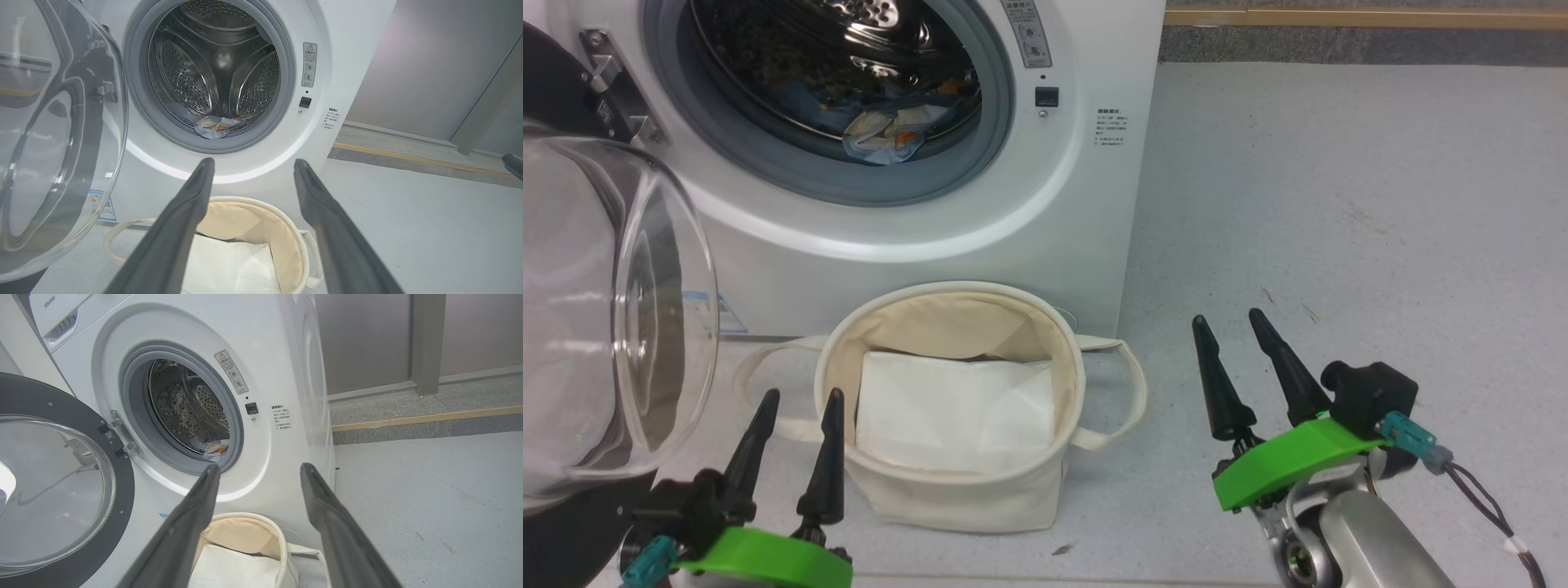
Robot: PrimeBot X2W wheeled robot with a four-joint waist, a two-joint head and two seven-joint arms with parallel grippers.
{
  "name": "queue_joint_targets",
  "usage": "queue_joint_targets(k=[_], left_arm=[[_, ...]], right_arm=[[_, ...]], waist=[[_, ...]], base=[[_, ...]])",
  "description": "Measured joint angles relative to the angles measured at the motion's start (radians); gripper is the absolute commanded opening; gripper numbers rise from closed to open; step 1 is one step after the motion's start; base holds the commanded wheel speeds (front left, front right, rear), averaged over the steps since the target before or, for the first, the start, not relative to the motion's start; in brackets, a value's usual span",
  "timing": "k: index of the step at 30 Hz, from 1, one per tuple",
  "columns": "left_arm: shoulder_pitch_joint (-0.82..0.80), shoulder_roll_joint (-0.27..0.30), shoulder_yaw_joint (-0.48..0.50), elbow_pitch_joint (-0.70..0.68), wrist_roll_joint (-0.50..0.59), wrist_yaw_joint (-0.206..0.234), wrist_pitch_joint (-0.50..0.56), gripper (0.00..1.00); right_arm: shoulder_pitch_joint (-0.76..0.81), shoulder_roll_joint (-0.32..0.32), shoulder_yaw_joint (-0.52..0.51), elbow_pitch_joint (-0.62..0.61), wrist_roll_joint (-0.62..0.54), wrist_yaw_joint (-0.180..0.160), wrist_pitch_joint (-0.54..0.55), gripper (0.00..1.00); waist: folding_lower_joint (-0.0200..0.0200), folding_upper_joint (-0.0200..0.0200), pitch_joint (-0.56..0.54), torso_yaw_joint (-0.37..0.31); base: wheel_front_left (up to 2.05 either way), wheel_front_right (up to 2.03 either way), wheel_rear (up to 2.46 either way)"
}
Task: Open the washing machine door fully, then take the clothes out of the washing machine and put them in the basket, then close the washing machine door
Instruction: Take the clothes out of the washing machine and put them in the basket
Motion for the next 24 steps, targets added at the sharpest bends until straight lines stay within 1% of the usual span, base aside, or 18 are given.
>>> queue_joint_targets(k=[4,8,19,24], left_arm=[[-0.003,0.001,-0.006,0.004,0.012,0.008,0.001,1.0],[-0.005,0.005,-0.008,0.012,0.012,0.008,0.004,1.0],[-0.024,0.004,-0.036,0.015,0.014,0.008,0.008,1.0],[-0.026,0.002,-0.048,0.017,0.019,0.009,0.008,1.0]], right_arm=[[0.001,0.0,-0.002,0.0,0.0,0.0,0.0,1.0],[0.002,0.002,0.002,-0.001,0.0,0.0,0.002,1.0],[0.002,0.001,0.003,-0.001,0.0,0.0,0.003,1.0],[0.002,0.001,0.003,-0.001,-0.008,0.0,0.003,1.0]], waist=[[0.0,0.0,0.001,0.003],[0.0,0.0,-0.001,0.004],[0.0,0.0,-0.002,0.007],[0.0,0.0,0.0,0.01]], base=[[0.86,-1.22,0.36],[1.41,-1.76,0.36],[1.91,-2.26,0.35],[1.77,-1.8,0.03]])
